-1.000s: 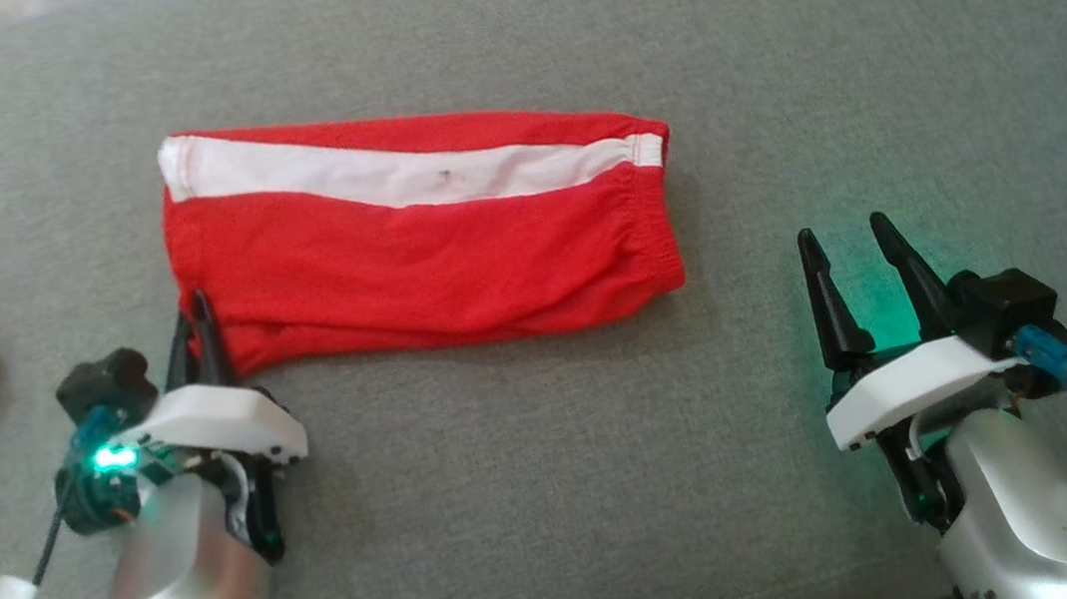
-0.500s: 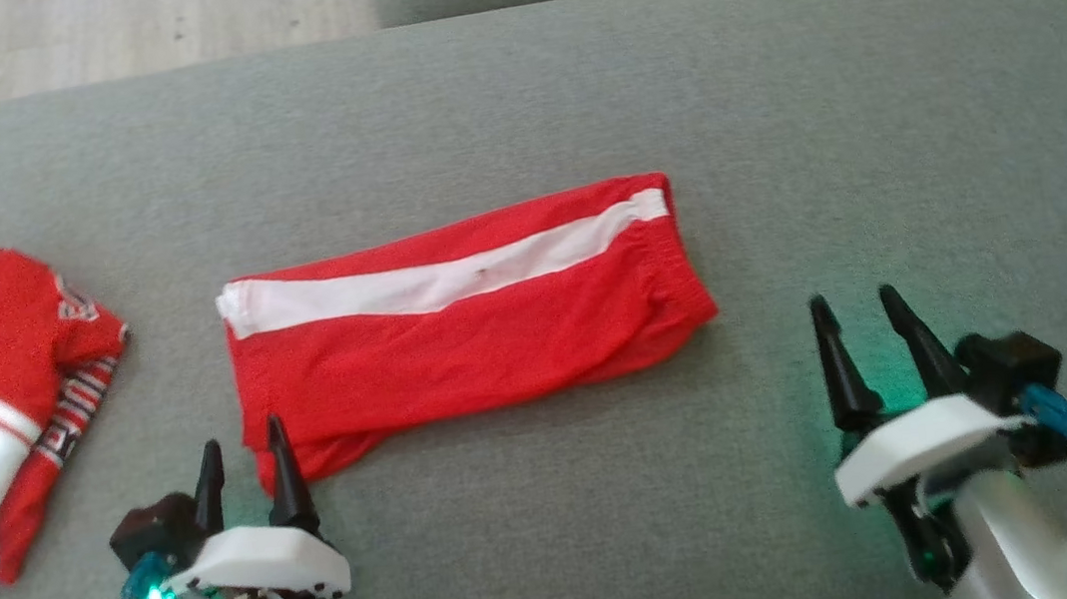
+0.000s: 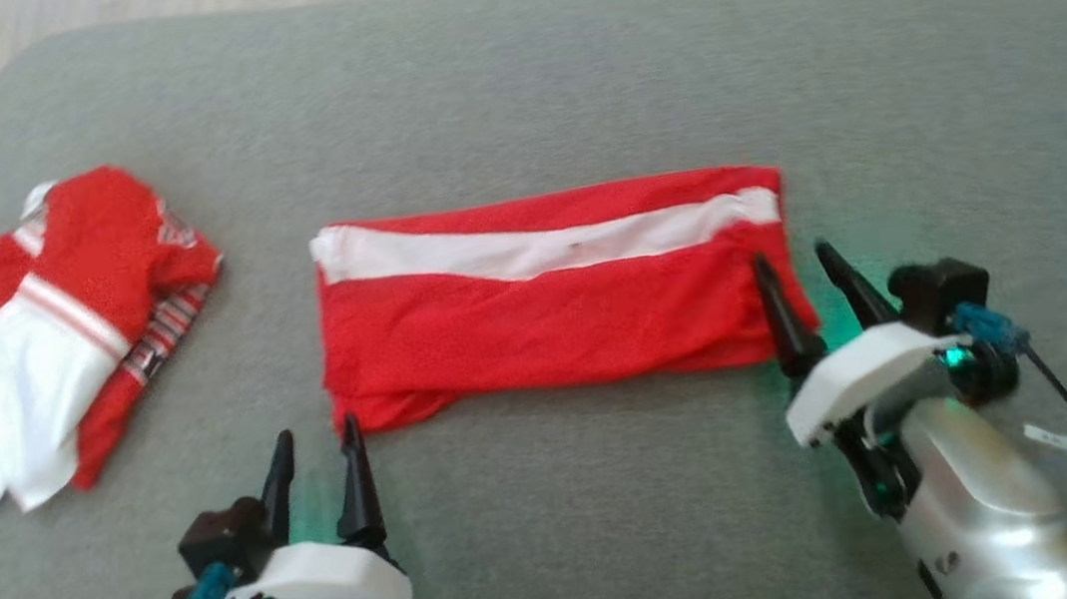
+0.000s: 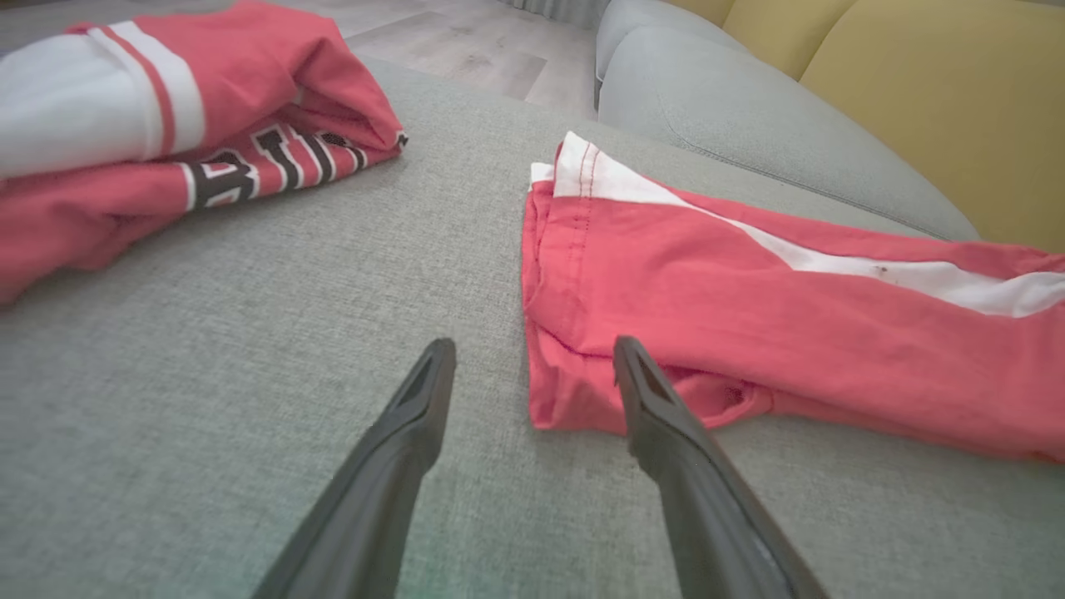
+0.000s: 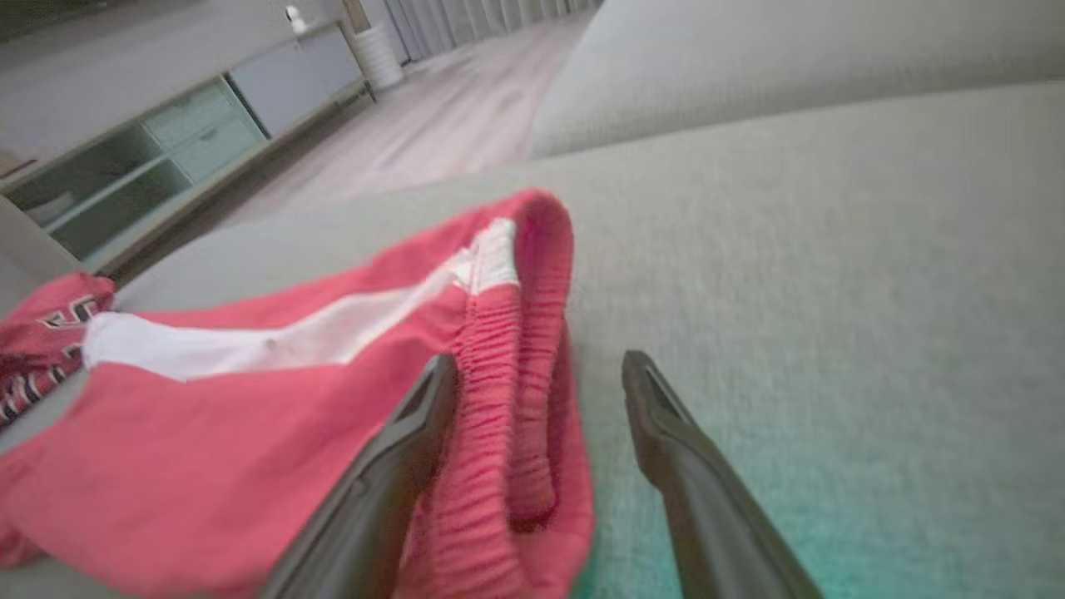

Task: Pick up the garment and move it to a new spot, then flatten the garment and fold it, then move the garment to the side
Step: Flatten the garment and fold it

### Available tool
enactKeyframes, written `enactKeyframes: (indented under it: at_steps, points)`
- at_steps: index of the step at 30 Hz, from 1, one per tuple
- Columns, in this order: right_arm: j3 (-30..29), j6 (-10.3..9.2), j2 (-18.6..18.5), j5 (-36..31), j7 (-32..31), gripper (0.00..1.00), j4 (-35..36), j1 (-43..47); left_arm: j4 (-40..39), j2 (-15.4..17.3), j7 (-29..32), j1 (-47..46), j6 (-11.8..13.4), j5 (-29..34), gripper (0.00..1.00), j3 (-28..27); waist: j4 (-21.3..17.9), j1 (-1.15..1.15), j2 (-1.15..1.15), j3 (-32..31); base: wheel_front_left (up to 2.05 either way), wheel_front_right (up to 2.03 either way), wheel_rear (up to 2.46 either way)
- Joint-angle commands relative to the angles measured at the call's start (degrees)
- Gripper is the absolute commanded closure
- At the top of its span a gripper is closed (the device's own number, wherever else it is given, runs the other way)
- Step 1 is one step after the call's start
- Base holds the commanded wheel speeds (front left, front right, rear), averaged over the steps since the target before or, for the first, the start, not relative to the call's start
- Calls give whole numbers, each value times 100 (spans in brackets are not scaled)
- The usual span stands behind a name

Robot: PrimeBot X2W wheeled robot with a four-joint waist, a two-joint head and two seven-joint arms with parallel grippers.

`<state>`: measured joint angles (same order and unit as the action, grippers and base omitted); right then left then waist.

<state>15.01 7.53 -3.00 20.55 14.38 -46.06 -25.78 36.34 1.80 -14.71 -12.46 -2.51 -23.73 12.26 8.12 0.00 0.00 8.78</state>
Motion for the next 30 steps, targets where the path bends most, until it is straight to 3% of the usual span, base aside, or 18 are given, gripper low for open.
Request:
enactKeyframes:
  at_steps: [1, 7, 8, 9, 10, 13, 17, 23, 26, 30]
  points:
    - [11, -4, 13, 15, 62, 0, -293, -187, -210, 109, -29, -114, 50, -48, 0, -71, 262, 0, 0, 115, 0, 0, 0]
    - [115, -4, 13, 199, 62, 0, -1108, -234, -299, 109, -29, -103, 51, -12, 0, -37, 394, 0, 0, 201, 0, 0, 0]
    - [162, -4, 13, 277, 62, 22, -1169, -218, -313, 109, -29, -99, 51, 2, 0, -47, 393, 0, 0, 210, 0, 0, 0]
    - [197, -4, 13, 372, 62, 68, -1216, -193, -336, 109, -29, -93, 50, 25, 0, -57, 384, 0, 0, 215, 0, 0, 0]
    - [235, -4, 13, 449, 62, 100, -1232, -171, -360, 109, -29, -81, 50, 44, 0, -75, 361, 0, 0, 215, 0, 0, 0]
    - [150, -4, 13, 593, 62, 100, -1161, -102, -433, 108, -29, -30, 26, 113, 0, -117, 233, 0, 0, 194, 0, 0, 0]
    - [-419, -4, -17, 490, 62, 100, -1003, 12, -448, 108, -29, 75, -8, 168, 0, -123, -96, 0, 0, 75, 0, 0, 0]
    - [-1054, -4, -324, 286, 62, 100, -766, 101, -438, 108, -29, 147, -52, 178, 0, 7, -446, 0, 0, -105, 0, 0, 0]
    - [-980, -4, -306, 298, 62, 100, -633, 63, -404, 108, -29, 185, -54, 162, 0, 72, -544, 0, 0, -191, 0, 0, 0]
    - [-251, -4, -91, 993, -46, 100, -193, 50, -333, 108, -29, 242, -58, 126, 0, 192, -519, 0, 0, -314, 0, 0, 0]
